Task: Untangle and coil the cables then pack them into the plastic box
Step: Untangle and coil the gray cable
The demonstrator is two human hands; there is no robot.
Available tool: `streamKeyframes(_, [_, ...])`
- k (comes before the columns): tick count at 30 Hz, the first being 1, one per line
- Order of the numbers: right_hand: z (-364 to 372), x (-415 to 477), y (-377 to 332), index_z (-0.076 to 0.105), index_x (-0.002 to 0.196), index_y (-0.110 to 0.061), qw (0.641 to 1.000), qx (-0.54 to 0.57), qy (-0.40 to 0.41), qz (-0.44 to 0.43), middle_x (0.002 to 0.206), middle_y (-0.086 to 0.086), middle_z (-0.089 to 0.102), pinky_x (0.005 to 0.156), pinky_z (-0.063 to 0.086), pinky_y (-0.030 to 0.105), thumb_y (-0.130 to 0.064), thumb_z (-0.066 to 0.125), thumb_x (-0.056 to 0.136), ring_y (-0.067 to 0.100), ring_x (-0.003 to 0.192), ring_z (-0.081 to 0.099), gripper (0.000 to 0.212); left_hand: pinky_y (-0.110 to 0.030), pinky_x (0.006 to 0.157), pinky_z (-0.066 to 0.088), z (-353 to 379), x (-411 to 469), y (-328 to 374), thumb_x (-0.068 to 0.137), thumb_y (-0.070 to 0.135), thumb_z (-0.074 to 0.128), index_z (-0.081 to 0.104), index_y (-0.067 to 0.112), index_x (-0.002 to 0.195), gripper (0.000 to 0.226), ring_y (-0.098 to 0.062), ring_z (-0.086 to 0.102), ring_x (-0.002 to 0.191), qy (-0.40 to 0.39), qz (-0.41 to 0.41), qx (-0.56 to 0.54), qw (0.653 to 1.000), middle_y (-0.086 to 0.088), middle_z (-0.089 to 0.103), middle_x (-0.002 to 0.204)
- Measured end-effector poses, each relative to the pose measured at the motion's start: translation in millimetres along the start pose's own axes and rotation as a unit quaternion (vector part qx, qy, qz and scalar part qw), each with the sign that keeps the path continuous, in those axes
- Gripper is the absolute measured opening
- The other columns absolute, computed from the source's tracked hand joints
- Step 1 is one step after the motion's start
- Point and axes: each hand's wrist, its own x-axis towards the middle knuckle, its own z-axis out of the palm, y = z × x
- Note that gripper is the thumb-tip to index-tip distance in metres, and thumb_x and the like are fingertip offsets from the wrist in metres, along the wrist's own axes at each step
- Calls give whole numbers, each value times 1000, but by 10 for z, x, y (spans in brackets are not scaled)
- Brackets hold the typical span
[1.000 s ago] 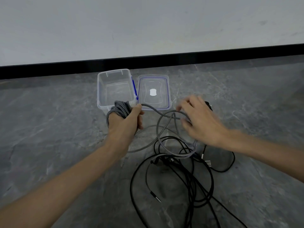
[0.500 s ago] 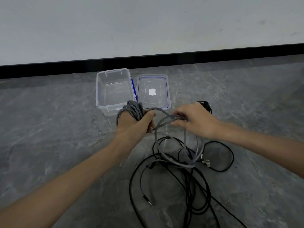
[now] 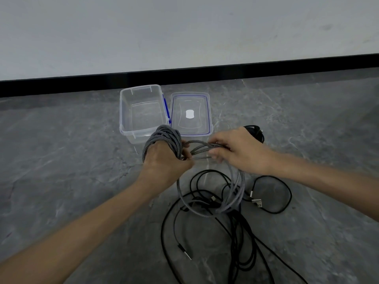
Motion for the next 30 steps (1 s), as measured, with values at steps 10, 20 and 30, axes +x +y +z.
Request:
streamKeyframes(10, [-113,-48,-55,65,100,-6,926,295,-47,231,103,18,70,71,50,31,-17,56,97,25,87,64,15,-23,78,49,-4,-11,33,76,18,72,67,22,97,22,-10,59,79,-2,6,84,996,9,63,82])
streamKeyframes(20, [-112,30,-109,56,85,-11,884,368,68,279,74,3,66,70,56,25,-16,42,103,11,70,64,24,-36,64,56,-1,21,8,78,24,68,69,5,80,19,-25,65,68,-5,12,99,995,-15,70,75])
streamKeyframes(30, [-107,74,54,49,76,-14,683,623,199,326,62,-1,52,53,51,23,-21,32,106,8,48,53,35,-14,55,48,17,98,-61,86,22,69,71,16,72,15,3,57,49,-27,-27,-59,998,10,65,55])
